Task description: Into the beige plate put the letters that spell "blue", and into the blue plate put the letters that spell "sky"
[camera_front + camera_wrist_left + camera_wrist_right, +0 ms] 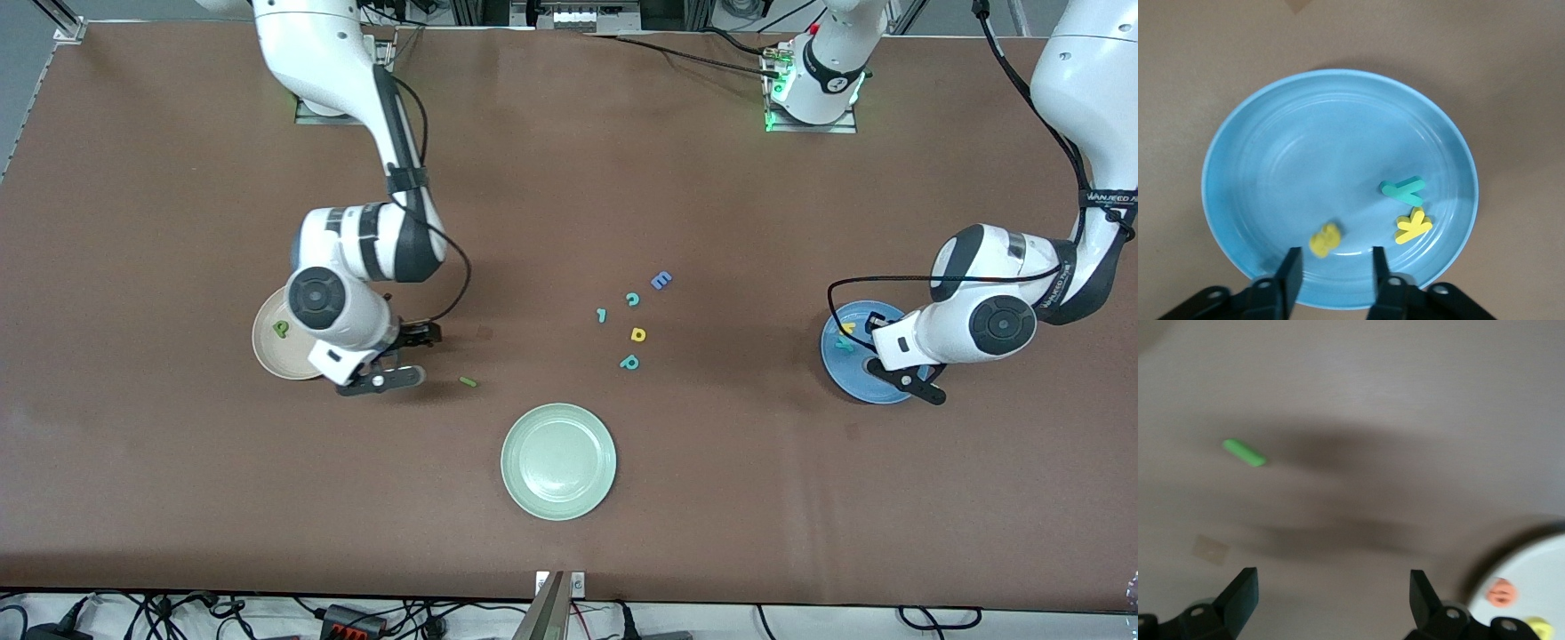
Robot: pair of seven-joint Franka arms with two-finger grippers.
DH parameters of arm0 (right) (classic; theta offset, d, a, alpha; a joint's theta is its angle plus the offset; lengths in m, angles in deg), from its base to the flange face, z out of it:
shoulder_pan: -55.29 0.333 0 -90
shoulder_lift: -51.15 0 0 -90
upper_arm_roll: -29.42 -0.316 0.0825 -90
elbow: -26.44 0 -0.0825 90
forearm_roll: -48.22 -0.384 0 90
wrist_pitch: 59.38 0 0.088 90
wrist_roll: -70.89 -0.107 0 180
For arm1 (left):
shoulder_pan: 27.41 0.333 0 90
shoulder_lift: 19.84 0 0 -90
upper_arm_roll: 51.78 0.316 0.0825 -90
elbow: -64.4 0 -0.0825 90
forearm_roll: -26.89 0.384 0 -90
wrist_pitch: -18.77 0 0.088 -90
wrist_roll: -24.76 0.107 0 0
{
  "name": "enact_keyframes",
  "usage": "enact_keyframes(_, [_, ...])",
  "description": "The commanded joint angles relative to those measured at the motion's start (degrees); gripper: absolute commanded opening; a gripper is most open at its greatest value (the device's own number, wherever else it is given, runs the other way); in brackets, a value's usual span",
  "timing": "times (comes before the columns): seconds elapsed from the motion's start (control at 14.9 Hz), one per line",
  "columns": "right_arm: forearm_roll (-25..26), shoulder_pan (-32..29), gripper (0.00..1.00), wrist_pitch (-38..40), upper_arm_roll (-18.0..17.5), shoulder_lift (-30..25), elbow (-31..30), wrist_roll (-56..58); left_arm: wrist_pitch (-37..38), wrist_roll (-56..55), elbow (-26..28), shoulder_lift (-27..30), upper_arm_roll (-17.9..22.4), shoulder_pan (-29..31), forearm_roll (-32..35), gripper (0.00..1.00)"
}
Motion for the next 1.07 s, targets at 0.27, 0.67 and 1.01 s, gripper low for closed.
enact_keyframes(0.27, [-0.06,-0.65,0.99,-9.56,-5.96,3.06,2.59,14.05,10.52,0.59,-4.79,3.32,-6.67,-0.31,0.02,1.00])
enact_keyframes(0.67, [-0.58,-0.74,0.81,-19.32,-8.06,5.88,2.51,30.08,24.77,-8.70,-18.85,3.42,-13.36,-0.92,-5.94,1.00])
enact_keyframes(1.01, [-0.05,-0.65,0.69,-22.39,-8.77,6.76,2.51,30.78,34.71,-15.40,-28.26,3.42,-14.69,-2.76,-6.75,1.00])
